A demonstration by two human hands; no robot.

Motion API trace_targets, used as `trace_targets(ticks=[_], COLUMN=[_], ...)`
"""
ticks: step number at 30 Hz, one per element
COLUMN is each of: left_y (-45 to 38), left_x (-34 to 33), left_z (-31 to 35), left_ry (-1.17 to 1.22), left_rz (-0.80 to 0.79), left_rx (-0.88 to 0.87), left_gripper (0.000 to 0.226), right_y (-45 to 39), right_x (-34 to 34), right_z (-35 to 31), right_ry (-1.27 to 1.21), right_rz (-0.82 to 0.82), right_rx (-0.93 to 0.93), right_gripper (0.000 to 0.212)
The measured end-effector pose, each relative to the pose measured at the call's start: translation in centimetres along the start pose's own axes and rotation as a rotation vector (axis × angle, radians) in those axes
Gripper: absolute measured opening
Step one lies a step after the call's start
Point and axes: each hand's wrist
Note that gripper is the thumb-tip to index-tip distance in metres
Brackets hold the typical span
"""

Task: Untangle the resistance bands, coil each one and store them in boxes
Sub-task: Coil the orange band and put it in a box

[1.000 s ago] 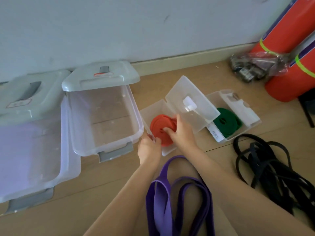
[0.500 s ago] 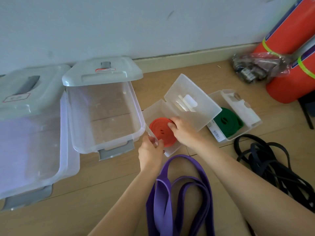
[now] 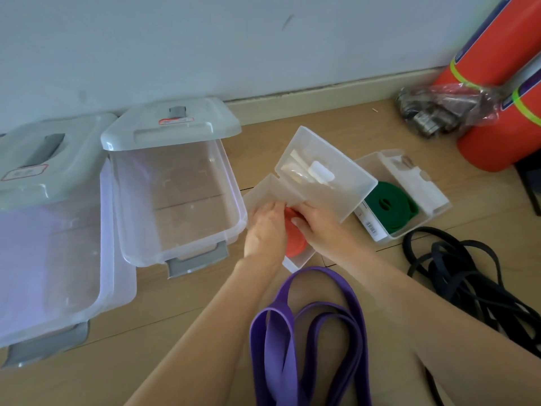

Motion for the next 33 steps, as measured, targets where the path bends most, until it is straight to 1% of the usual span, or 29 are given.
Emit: trace_targets(ticks=[2,4,5,8,11,13,14,15,17,18,20,21,23,25,28,29,33], left_y=[-1.4,-1.7,-1.6,-1.4,-0.4,0.1,0.2,0.3,0.2,0.1,0.1,0.1,-0.1,-0.5,-0.6,-0.7,-1.6], left_x=[0.6,0.6,0.6,0.2,0.0,0.1,0.0,0.0,0.0,0.0,-0.2,-0.3,-0.1,0.1,-0.1,-0.2,-0.1], left_z=[-0.8,-1.4,-1.6,-2.0,-2.7,-2.9,-2.9,-2.9,-2.5,-2.4,-2.1,-2.0,-2.0,-2.3,-2.0,-2.0,-2.1], left_ry=[-0.051,0.036,0.065,0.026,0.027,0.021,0.02,0.023,0.015,-0.004,-0.024,-0.026,-0.021,-0.014,-0.042,-0.048,-0.022], left_rz=[-0.085,-0.2,-0.233,-0.284,-0.348,-0.346,-0.339,-0.339,-0.359,-0.368,-0.367,-0.36,-0.348,-0.35,-0.346,-0.338,-0.345], left_rx=[-0.018,-0.029,-0.03,-0.053,-0.144,-0.193,-0.194,-0.183,-0.121,-0.084,-0.038,-0.026,-0.011,0.021,0.058,0.061,0.052], left_gripper=[0.03,0.028,0.028,0.026,0.026,0.026,0.026,0.027,0.026,0.025,0.024,0.024,0.024,0.025,0.027,0.027,0.029], right_y=[-0.1,-0.1,0.1,1.2,2.8,3.6,3.8,3.8,3.4,3.3,3.2,3.2,3.5,3.9,4.6,4.7,4.6], right_x=[-0.2,-0.5,-0.6,-0.8,-0.4,0.1,0.3,0.7,1.5,1.7,1.7,1.5,1.3,1.0,0.8,0.6,-0.4], right_z=[0.4,0.7,0.8,1.2,1.2,0.9,0.6,0.4,0.4,0.4,0.5,0.5,-0.2,-0.6,-0.7,-0.7,-1.0], right_ry=[0.018,0.056,0.079,0.185,0.314,0.371,0.397,0.455,0.666,0.673,0.544,0.48,0.403,0.46,0.666,0.698,0.699], right_rz=[0.0,-0.011,-0.01,0.028,-0.003,-0.004,0.003,0.023,0.103,0.075,0.02,0.029,0.108,0.152,0.205,0.239,0.306], right_rx=[0.011,0.041,0.056,0.139,0.229,0.266,0.265,0.259,0.296,0.288,0.224,0.172,0.084,0.094,0.113,0.114,0.06], right_gripper=[0.027,0.028,0.028,0.032,0.044,0.053,0.052,0.047,0.034,0.03,0.028,0.027,0.025,0.021,0.013,0.014,0.019])
Point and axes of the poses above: each hand's wrist, its own y-axis away from the middle knuckle, its own x-axis out of the back of the hand, z = x × y, and after that the axes turned 9 degrees about y, right-handed
